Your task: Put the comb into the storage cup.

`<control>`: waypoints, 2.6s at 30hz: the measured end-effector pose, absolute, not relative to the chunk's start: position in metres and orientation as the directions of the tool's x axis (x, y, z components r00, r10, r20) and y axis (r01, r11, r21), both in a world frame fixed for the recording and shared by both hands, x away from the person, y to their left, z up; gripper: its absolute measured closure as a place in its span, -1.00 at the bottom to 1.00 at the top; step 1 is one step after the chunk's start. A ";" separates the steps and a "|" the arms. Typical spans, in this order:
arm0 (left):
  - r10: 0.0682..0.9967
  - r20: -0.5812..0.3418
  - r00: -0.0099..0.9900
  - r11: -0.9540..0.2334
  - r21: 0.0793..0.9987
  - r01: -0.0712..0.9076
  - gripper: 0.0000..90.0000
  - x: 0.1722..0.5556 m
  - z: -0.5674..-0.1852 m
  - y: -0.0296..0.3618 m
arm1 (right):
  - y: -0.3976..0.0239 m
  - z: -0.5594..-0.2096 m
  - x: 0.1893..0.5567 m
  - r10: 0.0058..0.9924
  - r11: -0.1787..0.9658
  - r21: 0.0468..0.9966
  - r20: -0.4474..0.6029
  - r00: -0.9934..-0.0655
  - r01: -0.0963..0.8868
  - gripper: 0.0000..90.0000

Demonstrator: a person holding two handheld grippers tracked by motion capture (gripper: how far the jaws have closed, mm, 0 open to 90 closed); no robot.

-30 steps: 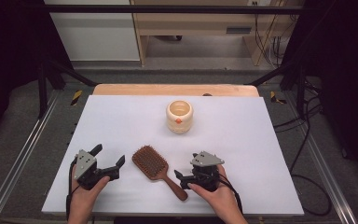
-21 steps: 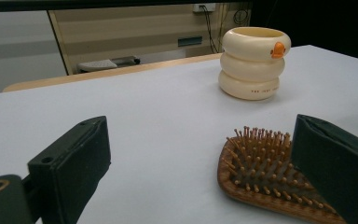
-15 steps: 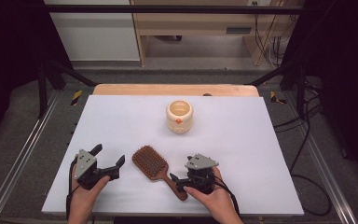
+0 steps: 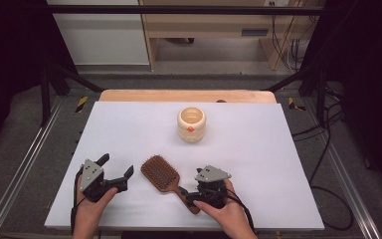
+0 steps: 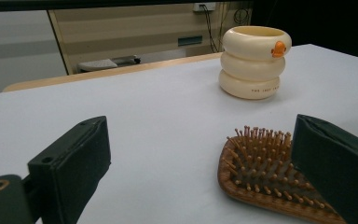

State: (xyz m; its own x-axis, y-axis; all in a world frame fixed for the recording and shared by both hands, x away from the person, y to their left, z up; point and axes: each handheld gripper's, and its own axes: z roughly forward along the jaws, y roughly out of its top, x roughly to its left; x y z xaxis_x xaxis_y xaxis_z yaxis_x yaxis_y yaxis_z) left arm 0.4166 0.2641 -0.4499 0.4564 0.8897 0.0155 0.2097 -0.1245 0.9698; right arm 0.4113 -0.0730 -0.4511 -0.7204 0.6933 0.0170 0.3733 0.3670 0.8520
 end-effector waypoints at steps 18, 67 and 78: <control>0.889 0.015 0.458 -0.125 0.970 0.211 -0.89 0.417 -0.450 0.264 | -0.061 -0.451 0.402 0.653 0.401 0.848 0.001 -0.757 0.347 -0.38; 0.881 0.026 0.473 -0.142 0.967 0.211 -0.88 0.417 -0.450 0.260 | -0.055 -0.477 0.384 0.485 0.593 0.741 -0.017 -0.874 0.315 1.00; 0.878 0.026 0.478 -0.145 0.966 0.214 -0.88 0.417 -0.451 0.259 | -0.064 -0.476 0.391 0.510 0.576 0.748 -0.014 -0.860 0.330 1.00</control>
State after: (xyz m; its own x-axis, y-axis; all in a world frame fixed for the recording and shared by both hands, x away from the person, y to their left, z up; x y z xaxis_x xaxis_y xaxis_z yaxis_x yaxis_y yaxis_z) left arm 0.4170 0.2594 -0.4506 0.4780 0.8779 0.0261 0.2136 -0.1450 0.9661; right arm 0.3909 -0.0643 -0.4763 -0.8600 0.5101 -0.0137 0.3300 0.5764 0.7476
